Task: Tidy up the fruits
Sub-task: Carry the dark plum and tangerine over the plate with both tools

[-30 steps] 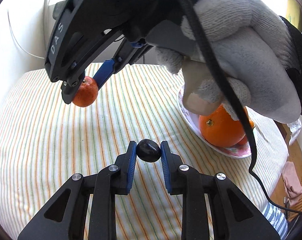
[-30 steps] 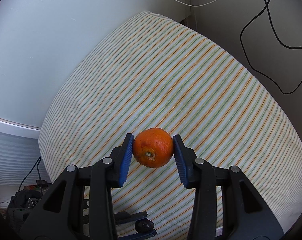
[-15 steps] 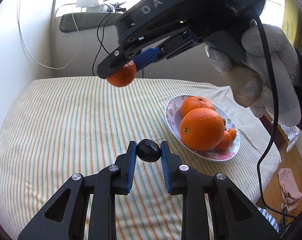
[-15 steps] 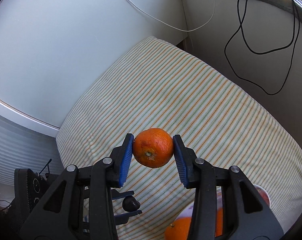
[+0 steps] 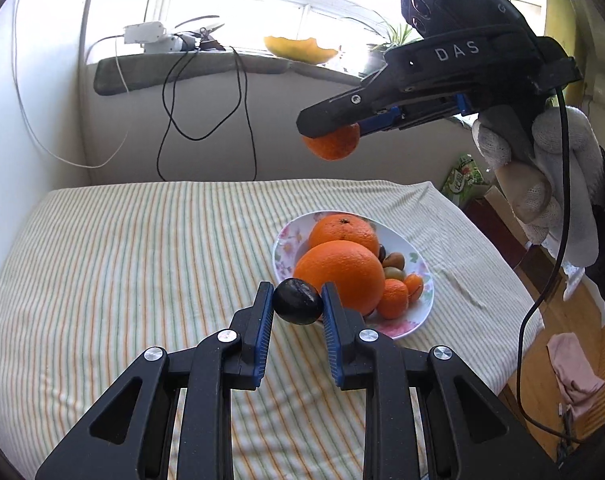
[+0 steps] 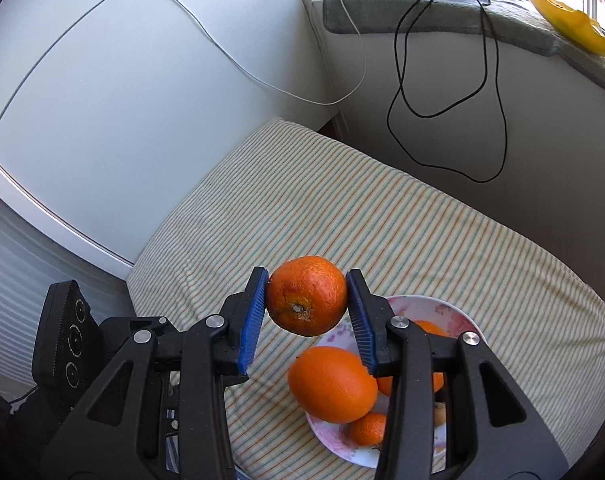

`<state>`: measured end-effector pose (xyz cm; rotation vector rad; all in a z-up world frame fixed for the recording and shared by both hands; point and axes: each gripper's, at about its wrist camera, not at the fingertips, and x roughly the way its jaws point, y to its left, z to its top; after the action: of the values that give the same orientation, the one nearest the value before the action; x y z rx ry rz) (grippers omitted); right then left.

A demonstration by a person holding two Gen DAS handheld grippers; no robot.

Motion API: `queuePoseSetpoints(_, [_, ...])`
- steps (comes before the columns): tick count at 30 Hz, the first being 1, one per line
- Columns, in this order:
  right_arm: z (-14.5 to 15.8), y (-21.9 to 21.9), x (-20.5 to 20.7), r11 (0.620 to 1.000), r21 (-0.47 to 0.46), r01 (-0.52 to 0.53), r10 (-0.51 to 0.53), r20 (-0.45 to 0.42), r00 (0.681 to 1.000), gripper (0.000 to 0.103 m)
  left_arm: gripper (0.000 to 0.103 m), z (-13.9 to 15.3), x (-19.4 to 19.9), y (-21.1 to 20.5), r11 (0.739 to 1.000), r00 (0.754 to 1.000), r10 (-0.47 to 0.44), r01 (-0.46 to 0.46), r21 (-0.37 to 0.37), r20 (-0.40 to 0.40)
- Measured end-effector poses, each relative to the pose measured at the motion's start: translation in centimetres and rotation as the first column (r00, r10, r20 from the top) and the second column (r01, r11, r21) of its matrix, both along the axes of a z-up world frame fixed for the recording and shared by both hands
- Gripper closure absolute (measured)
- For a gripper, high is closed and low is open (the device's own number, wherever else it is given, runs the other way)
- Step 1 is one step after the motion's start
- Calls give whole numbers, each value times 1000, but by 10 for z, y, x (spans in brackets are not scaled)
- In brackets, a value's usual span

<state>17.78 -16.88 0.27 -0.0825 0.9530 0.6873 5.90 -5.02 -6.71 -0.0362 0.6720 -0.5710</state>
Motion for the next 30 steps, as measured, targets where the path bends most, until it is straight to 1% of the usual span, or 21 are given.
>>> queuePoseSetpoints(8, [-6,-55,-12,996,21,91,-91,21,996,61,81,10,-6,-30,998,998,-59,59,-4,16])
queuePoseSetpoints(17, [-24,-95,-14,987,23,160,-160,14,987,61,81,13,-6,-63,994,994,-107,107,1,20])
queuePoseSetpoints(25, [-45,-111,-13,980,20,198,-198,0,980,61,81,13,-3,-92,989,989,-144,143,26,23])
queuePoseSetpoints(30, [-55,-114,-14,979,-5,205,-205,14,979,61,81,9,2,-106,987,987,-158,157,43,14])
